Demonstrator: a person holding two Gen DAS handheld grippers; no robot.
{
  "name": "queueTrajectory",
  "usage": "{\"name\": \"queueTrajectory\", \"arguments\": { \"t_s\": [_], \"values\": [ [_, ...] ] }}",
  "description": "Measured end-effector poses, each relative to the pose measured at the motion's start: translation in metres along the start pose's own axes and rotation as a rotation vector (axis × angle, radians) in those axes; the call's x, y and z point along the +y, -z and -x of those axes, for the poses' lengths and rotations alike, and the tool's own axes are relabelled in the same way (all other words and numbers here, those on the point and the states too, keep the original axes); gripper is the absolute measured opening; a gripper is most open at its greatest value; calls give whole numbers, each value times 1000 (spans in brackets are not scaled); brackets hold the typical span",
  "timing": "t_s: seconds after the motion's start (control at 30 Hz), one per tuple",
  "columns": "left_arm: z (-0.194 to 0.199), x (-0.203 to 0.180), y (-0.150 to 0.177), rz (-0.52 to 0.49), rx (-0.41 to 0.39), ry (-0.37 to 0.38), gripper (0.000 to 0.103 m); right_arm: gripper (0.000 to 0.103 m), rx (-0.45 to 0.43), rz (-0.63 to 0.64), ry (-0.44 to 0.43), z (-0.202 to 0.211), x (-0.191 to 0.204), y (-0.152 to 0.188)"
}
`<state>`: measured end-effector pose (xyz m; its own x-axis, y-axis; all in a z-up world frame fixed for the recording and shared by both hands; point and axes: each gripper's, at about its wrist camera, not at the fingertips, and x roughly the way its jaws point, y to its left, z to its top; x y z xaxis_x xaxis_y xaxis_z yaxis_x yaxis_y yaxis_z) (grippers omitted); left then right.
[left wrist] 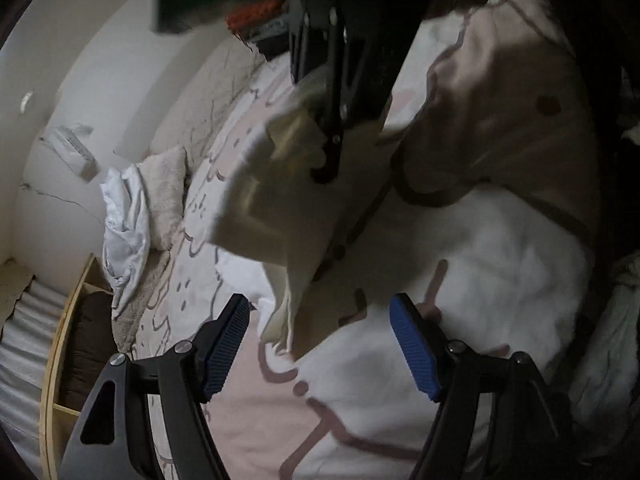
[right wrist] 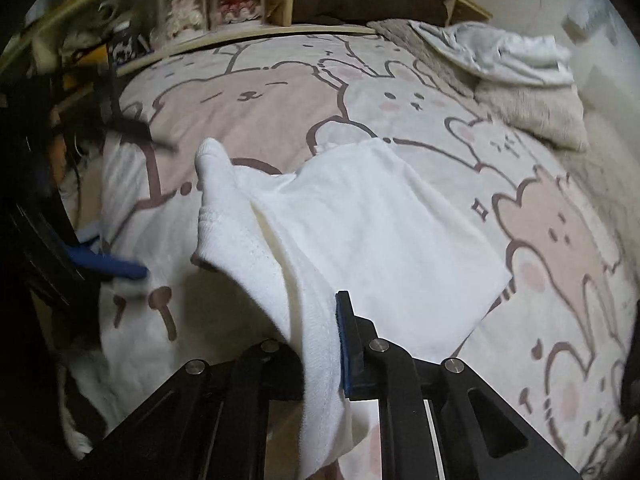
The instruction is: Fold clothes
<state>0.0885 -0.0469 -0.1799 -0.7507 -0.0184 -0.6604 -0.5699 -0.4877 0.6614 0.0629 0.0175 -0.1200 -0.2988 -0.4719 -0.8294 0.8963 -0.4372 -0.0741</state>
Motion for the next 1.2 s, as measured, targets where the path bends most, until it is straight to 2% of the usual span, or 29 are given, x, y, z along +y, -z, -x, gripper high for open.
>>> {"name": "queueTrajectory", "arguments": {
  "t_s": [0.13,0.37,0.53,0.57,0.6,0.63,0.67,0.77,0.9,1.0,1.07,1.2],
  "values": [
    [-25,13,-3,-10,7,-57,73,13,15,30,0,-28,-32,-18],
    [-56,19,3,-92,12,-63,73,13,-9,83,40,-33,-24,-19],
    [-65,20,4,-128,-9,-76,73,13,-20,48,39,-29,-32,-22],
    [-67,22,3,-128,-10,-77,67,13,-20,40,36,-29,-34,-23],
    [-70,24,3,-126,-7,-79,54,13,-21,33,34,-28,-36,-24],
    [-73,27,1,-115,8,-78,15,13,-22,26,32,-27,-38,-25],
    [-76,33,-1,-80,19,-66,6,13,-23,17,29,-26,-40,-27],
    [-81,53,-8,36,50,-27,6,12,-33,7,31,-22,-45,-31],
    [-69,103,-29,236,15,1,5,10,-68,20,89,-4,-52,-40],
    [-58,141,-50,358,-26,6,5,9,-123,33,177,24,-63,-52],
    [-52,163,-69,405,-64,16,5,9,-155,32,240,50,-74,-61],
    [-25,205,-126,481,-191,71,5,9,-174,54,393,112,-101,-71]
  ]
}}
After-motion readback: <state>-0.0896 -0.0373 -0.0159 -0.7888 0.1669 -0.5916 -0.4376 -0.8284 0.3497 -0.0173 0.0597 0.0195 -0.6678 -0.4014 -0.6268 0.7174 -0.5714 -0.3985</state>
